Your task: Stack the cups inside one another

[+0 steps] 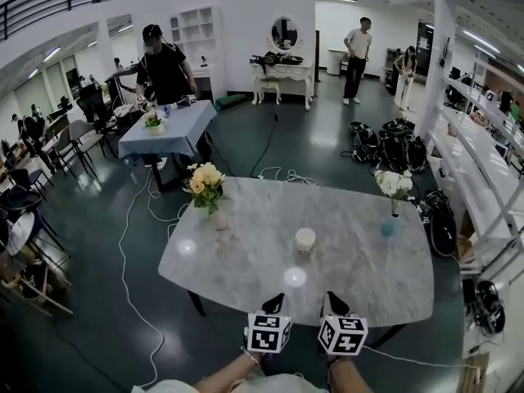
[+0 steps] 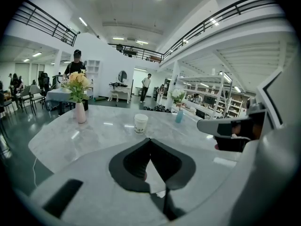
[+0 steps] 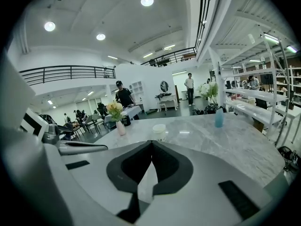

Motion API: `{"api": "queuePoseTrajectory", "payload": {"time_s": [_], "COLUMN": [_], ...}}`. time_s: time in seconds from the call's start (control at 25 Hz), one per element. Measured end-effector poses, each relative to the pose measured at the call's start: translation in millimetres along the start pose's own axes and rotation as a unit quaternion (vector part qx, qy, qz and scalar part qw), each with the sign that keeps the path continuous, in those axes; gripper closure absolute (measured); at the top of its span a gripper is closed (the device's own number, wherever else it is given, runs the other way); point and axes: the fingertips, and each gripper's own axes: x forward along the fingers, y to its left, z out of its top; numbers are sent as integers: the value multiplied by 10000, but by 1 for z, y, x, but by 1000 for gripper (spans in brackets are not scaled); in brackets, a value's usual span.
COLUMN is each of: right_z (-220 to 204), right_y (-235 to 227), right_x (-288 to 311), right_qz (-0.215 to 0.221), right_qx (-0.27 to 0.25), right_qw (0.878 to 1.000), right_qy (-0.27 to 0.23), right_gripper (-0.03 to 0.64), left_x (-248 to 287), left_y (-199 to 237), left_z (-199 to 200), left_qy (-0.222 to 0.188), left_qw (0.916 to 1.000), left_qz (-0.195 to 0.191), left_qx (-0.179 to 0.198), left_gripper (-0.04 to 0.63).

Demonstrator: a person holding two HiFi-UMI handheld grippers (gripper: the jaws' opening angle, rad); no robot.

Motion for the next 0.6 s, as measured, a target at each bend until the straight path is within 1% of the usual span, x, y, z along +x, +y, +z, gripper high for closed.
{"api": "queuePoseTrajectory", "payload": {"time_s": [0.36, 0.6], "right_z": [4, 9], "right_y": [-2, -3], "right_x": [8, 18], "right_qz": [-100, -84], "right_qx": [-80, -156], "right_qw": [9999, 9998], "right_qy": [45, 56], "right_gripper": [609, 609], "left_x": [7, 14], "left_y": [8, 13], "left_z": [5, 10], "left_qy": [16, 0], "left_qw": [10000, 10000], "left_qz": [-11, 1], "left_qx": [-10, -15], "left_gripper": [598, 598]}}
